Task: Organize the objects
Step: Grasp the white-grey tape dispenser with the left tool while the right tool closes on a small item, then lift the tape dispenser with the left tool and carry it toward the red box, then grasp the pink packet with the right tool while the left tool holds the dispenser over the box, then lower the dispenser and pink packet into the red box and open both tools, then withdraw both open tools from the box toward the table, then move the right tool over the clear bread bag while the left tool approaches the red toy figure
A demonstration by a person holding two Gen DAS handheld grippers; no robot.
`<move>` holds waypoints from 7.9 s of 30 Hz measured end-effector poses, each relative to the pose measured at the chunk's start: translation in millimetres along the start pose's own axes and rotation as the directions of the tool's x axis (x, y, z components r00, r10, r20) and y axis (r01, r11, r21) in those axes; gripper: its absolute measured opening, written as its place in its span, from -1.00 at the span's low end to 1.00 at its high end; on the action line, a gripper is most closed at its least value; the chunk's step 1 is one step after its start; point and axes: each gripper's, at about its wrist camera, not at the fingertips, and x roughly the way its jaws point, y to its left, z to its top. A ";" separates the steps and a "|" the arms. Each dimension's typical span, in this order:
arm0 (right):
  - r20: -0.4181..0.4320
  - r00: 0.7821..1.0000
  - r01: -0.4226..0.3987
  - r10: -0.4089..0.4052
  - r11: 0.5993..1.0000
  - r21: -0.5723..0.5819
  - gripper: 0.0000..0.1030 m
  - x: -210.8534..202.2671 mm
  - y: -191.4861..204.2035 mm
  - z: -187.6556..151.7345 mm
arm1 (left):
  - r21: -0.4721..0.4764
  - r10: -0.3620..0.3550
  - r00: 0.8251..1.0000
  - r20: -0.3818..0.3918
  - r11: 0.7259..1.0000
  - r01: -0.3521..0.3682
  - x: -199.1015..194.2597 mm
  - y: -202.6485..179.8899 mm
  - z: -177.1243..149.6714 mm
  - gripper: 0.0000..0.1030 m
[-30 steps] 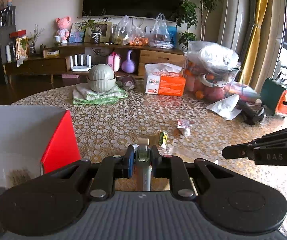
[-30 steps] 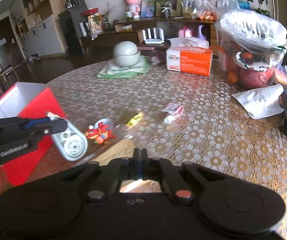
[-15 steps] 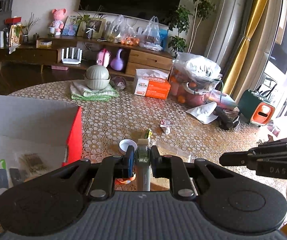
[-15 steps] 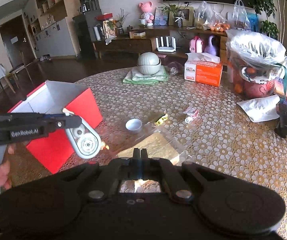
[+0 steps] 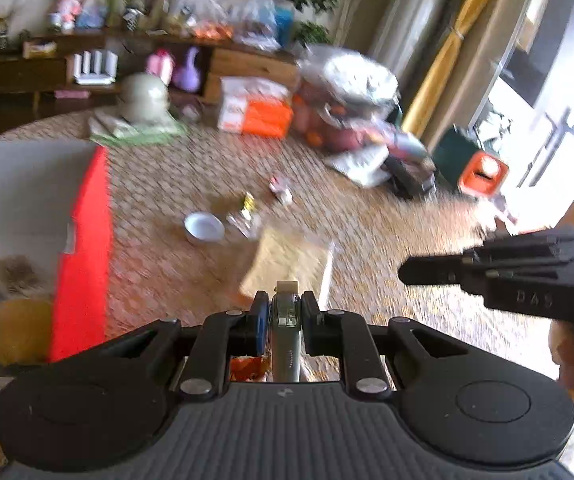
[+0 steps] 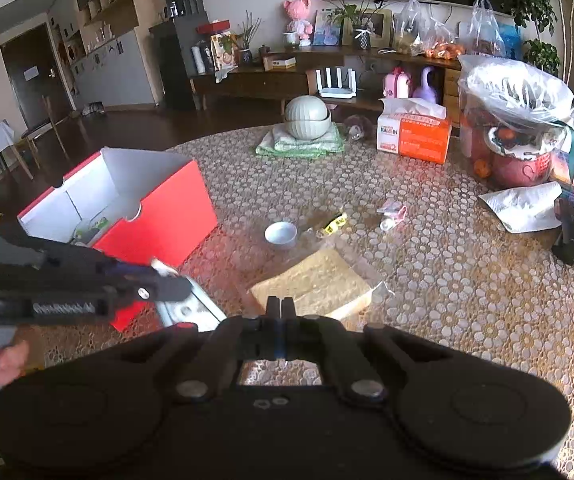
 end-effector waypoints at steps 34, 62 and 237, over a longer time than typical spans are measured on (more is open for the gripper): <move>-0.018 1.000 -0.014 0.015 0.997 0.076 -0.99 3.2 -42.8 -27.1 | 0.107 0.210 0.971 -0.117 0.974 -0.198 48.9 -12.0 -11.6 0.43; -0.030 0.999 -0.027 0.030 0.994 0.101 -0.99 8.8 -49.9 -38.9 | 0.115 0.369 0.926 -0.077 0.926 -0.359 70.2 -53.8 -38.5 0.09; -0.034 0.990 0.140 -0.139 0.988 0.063 0.91 5.9 -14.3 20.3 | 0.117 0.208 0.977 0.044 0.970 -0.211 -47.8 -43.1 -27.6 0.93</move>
